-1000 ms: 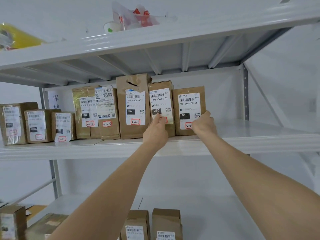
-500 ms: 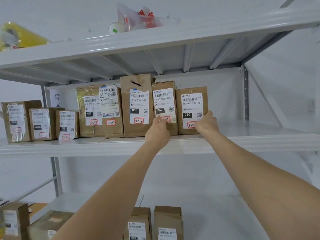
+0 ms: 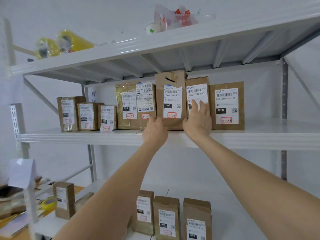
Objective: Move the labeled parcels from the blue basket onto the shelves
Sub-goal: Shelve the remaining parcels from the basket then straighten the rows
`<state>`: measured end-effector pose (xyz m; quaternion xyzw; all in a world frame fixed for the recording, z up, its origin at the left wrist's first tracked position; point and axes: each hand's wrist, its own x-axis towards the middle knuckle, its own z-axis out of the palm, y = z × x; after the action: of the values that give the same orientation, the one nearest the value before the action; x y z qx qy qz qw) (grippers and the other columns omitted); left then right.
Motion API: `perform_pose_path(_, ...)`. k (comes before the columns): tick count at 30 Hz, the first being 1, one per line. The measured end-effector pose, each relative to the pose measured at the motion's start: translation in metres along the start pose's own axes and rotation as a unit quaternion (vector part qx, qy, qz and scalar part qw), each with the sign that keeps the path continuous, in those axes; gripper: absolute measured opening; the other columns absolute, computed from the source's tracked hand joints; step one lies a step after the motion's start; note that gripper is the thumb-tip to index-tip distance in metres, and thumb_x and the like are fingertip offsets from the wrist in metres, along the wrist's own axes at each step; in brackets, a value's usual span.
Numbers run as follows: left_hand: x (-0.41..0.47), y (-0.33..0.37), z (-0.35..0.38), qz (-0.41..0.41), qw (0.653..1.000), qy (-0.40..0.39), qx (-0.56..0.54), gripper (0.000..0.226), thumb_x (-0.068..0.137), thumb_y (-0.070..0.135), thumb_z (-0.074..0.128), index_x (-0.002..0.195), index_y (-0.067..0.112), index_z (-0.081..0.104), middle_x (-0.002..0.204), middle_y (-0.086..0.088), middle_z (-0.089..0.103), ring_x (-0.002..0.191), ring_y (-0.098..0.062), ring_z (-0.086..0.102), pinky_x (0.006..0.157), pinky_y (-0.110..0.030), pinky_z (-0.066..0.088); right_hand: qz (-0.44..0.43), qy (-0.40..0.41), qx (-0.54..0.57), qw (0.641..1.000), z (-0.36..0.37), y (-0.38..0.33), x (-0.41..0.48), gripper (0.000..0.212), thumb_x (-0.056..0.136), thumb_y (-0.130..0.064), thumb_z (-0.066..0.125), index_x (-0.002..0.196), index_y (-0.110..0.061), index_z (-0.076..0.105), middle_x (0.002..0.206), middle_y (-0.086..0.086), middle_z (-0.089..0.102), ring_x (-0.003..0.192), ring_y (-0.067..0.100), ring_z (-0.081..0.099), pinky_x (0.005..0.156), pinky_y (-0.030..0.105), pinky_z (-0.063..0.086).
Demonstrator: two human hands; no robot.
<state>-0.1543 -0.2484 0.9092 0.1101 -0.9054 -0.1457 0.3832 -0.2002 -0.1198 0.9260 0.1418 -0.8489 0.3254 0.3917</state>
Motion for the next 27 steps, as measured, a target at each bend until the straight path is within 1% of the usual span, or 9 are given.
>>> perform_pose_path(3, 0.005, -0.038, -0.012, -0.008, 1.0, 0.006, -0.005, 0.042, 0.093, 0.012, 0.045, 0.135, 0.014, 0.042, 0.139, -0.006, 0.033, 0.122, -0.026, 0.045, 0.09, -0.039, 0.043, -0.041, 0.005, -0.001, 0.999, 0.028, -0.037, -0.012, 0.065, 0.088, -0.015, 0.053, 0.146, -0.016, 0.025, 0.152, 0.012, 0.024, 0.143, 0.032, 0.016, 0.112, 0.042, 0.027)
perform_pose_path(6, 0.015, -0.08, -0.02, -0.006, 1.0, 0.007, -0.017, 0.047, 0.092, 0.009, 0.044, 0.138, 0.016, 0.04, 0.14, -0.005, 0.033, 0.123, -0.023, 0.045, 0.09, -0.037, 0.044, -0.052, -0.003, 0.0, 0.999, 0.059, -0.076, -0.021, 0.064, 0.091, -0.015, 0.052, 0.148, -0.015, 0.023, 0.155, 0.01, 0.02, 0.146, 0.03, 0.011, 0.114, 0.039, 0.022)
perform_pose_path(9, 0.027, -0.126, -0.028, 0.011, 1.0, 0.001, -0.014, 0.047, 0.092, 0.009, 0.044, 0.138, 0.016, 0.04, 0.142, -0.004, 0.033, 0.125, -0.024, 0.044, 0.092, -0.039, 0.045, -0.056, -0.006, -0.003, 0.998, 0.094, -0.118, -0.025, 0.065, 0.093, -0.015, 0.051, 0.149, -0.015, 0.019, 0.156, 0.008, 0.018, 0.147, 0.028, 0.008, 0.114, 0.038, 0.022)
perform_pose_path(11, 0.039, -0.158, -0.032, 0.02, 1.0, -0.003, -0.009, 0.046, 0.091, 0.008, 0.043, 0.137, 0.016, 0.041, 0.141, -0.003, 0.034, 0.123, -0.024, 0.045, 0.09, -0.039, 0.046, -0.049, -0.022, -0.007, 0.999, 0.118, -0.144, -0.028, 0.065, 0.094, -0.015, 0.049, 0.15, -0.017, 0.016, 0.157, 0.008, 0.015, 0.147, 0.026, 0.006, 0.115, 0.038, 0.021)
perform_pose_path(14, 0.055, -0.199, -0.037, 0.023, 1.0, -0.004, -0.006, 0.044, 0.091, 0.008, 0.041, 0.135, 0.015, 0.044, 0.14, -0.004, 0.036, 0.122, -0.025, 0.046, 0.088, -0.04, 0.046, -0.057, -0.033, -0.024, 0.998, 0.148, -0.174, -0.03, 0.062, 0.093, -0.015, 0.048, 0.149, -0.018, 0.019, 0.156, 0.007, 0.017, 0.145, 0.027, 0.012, 0.114, 0.04, 0.026)
perform_pose_path(17, 0.062, -0.23, -0.037, 0.024, 1.0, -0.016, 0.0, 0.041, 0.095, 0.012, 0.039, 0.136, 0.013, 0.044, 0.144, -0.005, 0.034, 0.127, -0.024, 0.041, 0.094, -0.039, 0.042, -0.045, -0.058, -0.04, 0.997, 0.17, -0.19, -0.031, 0.055, 0.095, -0.019, 0.043, 0.148, -0.017, 0.025, 0.158, 0.004, 0.012, 0.146, 0.028, 0.008, 0.115, 0.041, 0.025)
perform_pose_path(20, 0.066, -0.254, -0.033, 0.019, 1.0, -0.02, -0.004, 0.041, 0.097, 0.019, 0.038, 0.137, 0.011, 0.043, 0.148, -0.005, 0.032, 0.132, -0.024, 0.038, 0.101, -0.039, 0.037, -0.037, -0.087, -0.055, 0.994, 0.186, -0.199, -0.033, 0.052, 0.096, -0.022, 0.04, 0.146, -0.015, 0.027, 0.157, 0.004, 0.016, 0.146, 0.028, 0.008, 0.113, 0.042, 0.027)
perform_pose_path(23, 0.066, -0.272, -0.031, 0.017, 1.0, 0.001, -0.022, 0.039, 0.096, 0.019, 0.041, 0.134, 0.013, 0.047, 0.144, -0.005, 0.037, 0.128, -0.023, 0.043, 0.104, -0.036, 0.035, -0.062, -0.119, -0.071, 0.988, 0.199, -0.206, -0.04, 0.05, 0.096, -0.024, 0.041, 0.144, -0.014, 0.031, 0.157, 0.003, 0.015, 0.145, 0.025, 0.009, 0.111, 0.041, 0.029)
perform_pose_path(27, 0.051, -0.287, -0.027, 0.044, 0.996, 0.066, -0.048, 0.039, 0.09, 0.01, 0.046, 0.128, 0.013, 0.053, 0.134, -0.005, 0.045, 0.117, -0.025, 0.05, 0.097, -0.036, 0.04, -0.072, -0.116, -0.062, 0.989, 0.209, -0.211, -0.052, 0.052, 0.097, -0.024, 0.041, 0.147, -0.019, 0.028, 0.158, 0.005, 0.017, 0.148, 0.023, 0.005, 0.116, 0.04, 0.018)
